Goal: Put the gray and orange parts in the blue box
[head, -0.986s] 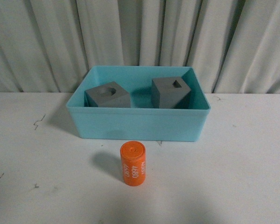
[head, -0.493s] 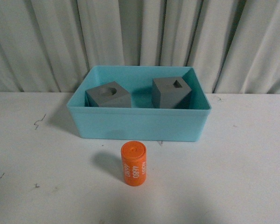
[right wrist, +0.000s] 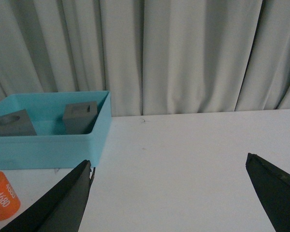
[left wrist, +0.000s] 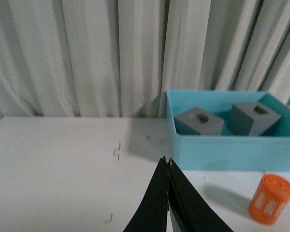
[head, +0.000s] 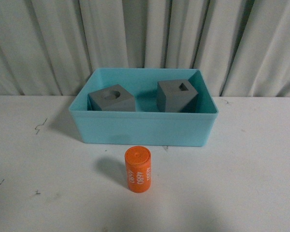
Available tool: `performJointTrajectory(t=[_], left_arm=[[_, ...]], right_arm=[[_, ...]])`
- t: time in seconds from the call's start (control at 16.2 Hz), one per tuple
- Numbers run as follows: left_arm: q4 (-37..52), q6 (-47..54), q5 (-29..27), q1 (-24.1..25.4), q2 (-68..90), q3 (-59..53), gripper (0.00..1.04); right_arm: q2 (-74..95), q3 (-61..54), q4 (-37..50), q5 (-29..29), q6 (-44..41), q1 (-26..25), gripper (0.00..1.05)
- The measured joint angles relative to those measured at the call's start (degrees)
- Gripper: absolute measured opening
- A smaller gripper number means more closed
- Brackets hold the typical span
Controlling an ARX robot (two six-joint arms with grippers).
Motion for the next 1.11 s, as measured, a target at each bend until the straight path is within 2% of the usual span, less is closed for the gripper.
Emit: performJointTrajectory(t=[0.06, 0.92, 1.11], left_arm=[[-7.8, 0.0, 0.1, 0.0, -8.8, 0.2, 0.02], [-8.9, 0.0, 0.0, 0.1, -8.8, 0.0, 0.02], [-8.9, 0.0, 0.0, 0.1, -8.8, 0.0, 0.07]], right_arm=[[0.0, 0.0, 0.0, 0.0, 0.0, 0.0, 0.98], [0.0, 0.0, 0.0, 0.0, 0.0, 0.0, 0.98], [0.0, 0.0, 0.0, 0.0, 0.0, 0.0, 0.98]])
